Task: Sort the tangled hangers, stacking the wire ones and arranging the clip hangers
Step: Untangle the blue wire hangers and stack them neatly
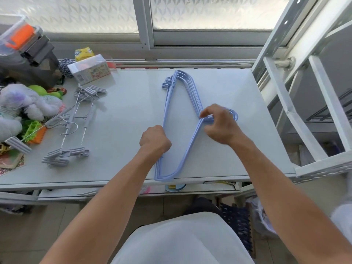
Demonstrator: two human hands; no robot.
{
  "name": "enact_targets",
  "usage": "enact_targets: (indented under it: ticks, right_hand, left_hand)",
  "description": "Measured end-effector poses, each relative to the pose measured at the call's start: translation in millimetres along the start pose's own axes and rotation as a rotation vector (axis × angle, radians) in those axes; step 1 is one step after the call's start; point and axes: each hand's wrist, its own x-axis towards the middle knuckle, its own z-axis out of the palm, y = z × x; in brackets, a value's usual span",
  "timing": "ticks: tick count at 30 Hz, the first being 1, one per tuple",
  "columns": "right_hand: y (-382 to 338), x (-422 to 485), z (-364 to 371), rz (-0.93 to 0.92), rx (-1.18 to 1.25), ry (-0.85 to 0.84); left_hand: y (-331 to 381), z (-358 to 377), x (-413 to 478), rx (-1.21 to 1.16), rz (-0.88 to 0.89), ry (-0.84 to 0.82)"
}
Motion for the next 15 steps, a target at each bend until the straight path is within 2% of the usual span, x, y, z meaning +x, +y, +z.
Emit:
enact_targets:
  ticks: [1,3,6,15]
  right_hand:
    - [11.1,7.9,-4.5,0.047,-0.161,0.028]
    - [26.9,21.2,-8.4,0.128,-0.430,-0.049]
    - [26.6,31.0,-2.8,0.165,-0.636,-0.182]
    - [24.3,47.4,4.6,0.198,-0.683,-0.166]
  left_hand:
    - [0.4,0.7,-0.5,-0.001,0.005,0.001]
    - [1.9,1.4,-1.8,-0.011,0.009,0.005]
    - [3.2,1.0,-2.5,-0.015,0.009,0.017]
    - [3.6,2.5,-3.5,-0.021,0.006,0.031]
